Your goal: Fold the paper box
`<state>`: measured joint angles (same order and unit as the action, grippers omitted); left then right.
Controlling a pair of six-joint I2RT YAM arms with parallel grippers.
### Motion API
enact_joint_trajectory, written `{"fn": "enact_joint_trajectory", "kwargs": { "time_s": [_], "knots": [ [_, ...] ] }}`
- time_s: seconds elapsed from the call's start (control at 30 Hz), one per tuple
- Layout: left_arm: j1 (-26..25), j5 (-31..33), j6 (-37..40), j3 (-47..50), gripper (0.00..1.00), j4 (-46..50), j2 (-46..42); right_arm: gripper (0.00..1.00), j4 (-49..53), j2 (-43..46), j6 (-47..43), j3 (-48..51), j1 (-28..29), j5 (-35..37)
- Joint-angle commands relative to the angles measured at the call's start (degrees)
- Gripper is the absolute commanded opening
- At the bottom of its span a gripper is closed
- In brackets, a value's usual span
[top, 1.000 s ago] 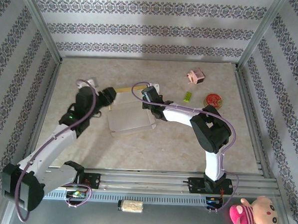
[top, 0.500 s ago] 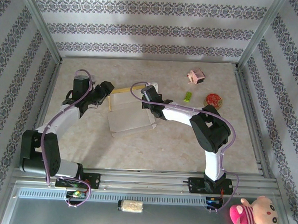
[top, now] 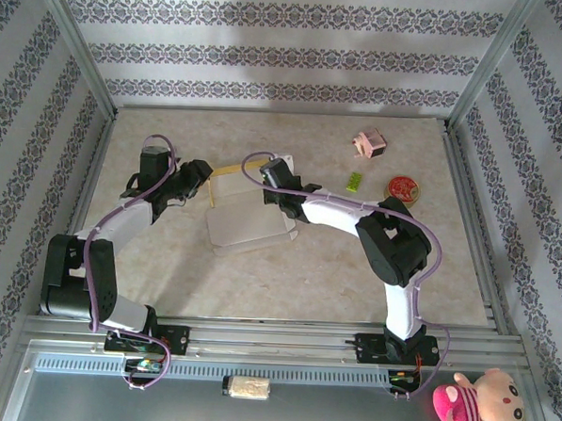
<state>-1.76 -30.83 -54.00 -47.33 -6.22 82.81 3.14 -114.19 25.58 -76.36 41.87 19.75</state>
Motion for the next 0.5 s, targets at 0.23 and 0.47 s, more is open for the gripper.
{"fn": "enact_joint_trajectory", "kwargs": {
  "time_s": [0.23,0.47],
  "knots": [
    [-0.20,0.05,3.64,1.23,0.35,4.67,2.45,0.24,6.10,-3.52,-1.34,-1.89,1.76,-7.87],
    [-0.26,1.60,7.08,0.63,0.34,7.30,2.16,0.41,5.54,2.12,-16.95,2.57,1.34,-10.19]
  ]
}}
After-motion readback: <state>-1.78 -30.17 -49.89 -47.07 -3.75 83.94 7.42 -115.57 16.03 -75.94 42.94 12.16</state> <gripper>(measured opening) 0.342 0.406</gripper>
